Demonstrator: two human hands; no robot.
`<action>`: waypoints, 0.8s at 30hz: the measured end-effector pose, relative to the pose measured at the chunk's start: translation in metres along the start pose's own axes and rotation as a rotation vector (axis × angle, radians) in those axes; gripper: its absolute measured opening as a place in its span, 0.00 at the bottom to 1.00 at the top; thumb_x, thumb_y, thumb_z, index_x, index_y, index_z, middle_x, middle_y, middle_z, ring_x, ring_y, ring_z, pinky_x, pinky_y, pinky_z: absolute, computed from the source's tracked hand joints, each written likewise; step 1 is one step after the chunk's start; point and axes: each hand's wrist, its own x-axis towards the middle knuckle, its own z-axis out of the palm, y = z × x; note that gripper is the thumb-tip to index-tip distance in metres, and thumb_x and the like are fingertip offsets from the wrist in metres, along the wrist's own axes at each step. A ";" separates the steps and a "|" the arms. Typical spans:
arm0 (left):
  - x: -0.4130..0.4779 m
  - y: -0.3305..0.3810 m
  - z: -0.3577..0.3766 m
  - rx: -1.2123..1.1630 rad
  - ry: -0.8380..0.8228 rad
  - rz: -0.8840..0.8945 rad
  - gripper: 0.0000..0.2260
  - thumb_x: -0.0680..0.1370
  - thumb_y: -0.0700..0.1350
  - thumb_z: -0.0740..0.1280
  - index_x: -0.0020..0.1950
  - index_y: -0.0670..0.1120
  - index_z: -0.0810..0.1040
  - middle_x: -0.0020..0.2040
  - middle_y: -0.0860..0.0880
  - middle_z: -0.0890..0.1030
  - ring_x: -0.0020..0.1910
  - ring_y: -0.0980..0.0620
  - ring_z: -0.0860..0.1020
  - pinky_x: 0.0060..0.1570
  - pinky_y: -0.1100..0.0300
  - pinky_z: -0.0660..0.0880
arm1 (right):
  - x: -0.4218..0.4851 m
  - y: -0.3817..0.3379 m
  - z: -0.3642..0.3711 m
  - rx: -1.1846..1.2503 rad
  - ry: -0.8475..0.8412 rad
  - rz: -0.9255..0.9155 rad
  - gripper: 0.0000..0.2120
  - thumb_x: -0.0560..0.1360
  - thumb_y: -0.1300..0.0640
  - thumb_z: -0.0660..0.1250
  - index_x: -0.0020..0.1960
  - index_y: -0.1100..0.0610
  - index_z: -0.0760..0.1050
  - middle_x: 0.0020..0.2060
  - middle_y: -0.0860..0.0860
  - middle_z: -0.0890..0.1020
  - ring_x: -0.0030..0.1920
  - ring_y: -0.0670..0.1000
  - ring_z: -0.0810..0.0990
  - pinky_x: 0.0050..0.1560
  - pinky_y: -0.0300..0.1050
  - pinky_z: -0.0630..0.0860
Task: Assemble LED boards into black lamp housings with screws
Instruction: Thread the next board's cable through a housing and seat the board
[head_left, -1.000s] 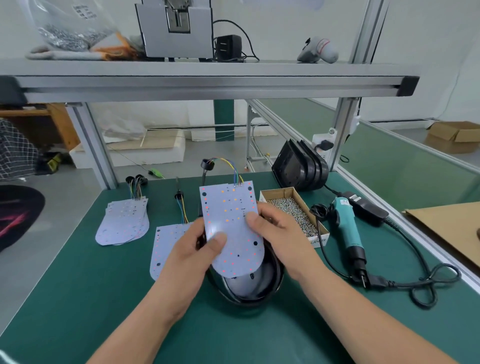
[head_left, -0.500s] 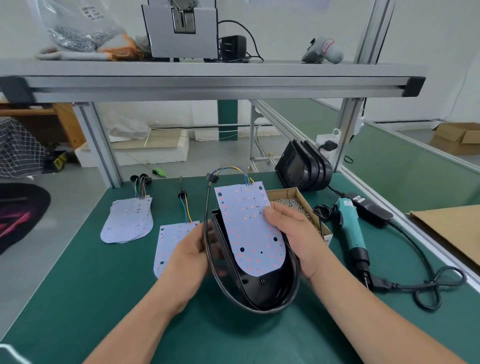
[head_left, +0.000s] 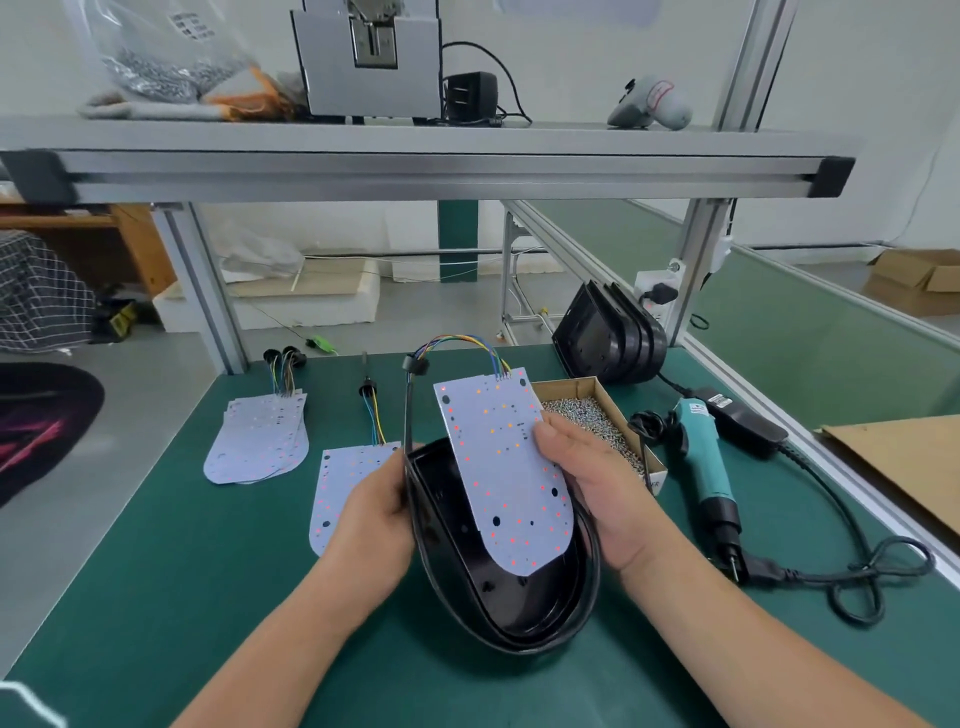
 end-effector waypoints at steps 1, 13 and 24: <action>0.000 0.000 -0.002 0.024 -0.010 0.027 0.29 0.78 0.24 0.65 0.58 0.59 0.85 0.55 0.59 0.88 0.56 0.62 0.85 0.53 0.70 0.78 | 0.000 -0.001 -0.001 0.006 -0.008 0.002 0.24 0.78 0.55 0.69 0.69 0.68 0.76 0.61 0.65 0.83 0.54 0.61 0.86 0.56 0.54 0.83; 0.009 -0.012 -0.045 0.528 0.200 -0.219 0.07 0.79 0.52 0.63 0.44 0.51 0.70 0.31 0.56 0.75 0.32 0.48 0.71 0.34 0.54 0.67 | -0.010 -0.035 -0.027 0.111 0.169 -0.214 0.18 0.82 0.51 0.64 0.66 0.59 0.82 0.60 0.56 0.86 0.55 0.54 0.87 0.53 0.48 0.84; 0.009 0.005 -0.043 -1.039 0.236 -0.171 0.07 0.75 0.42 0.63 0.38 0.47 0.77 0.70 0.44 0.82 0.70 0.47 0.80 0.69 0.44 0.71 | 0.000 -0.031 -0.036 0.090 0.407 -0.135 0.22 0.83 0.49 0.64 0.71 0.59 0.79 0.69 0.60 0.81 0.66 0.61 0.79 0.76 0.63 0.68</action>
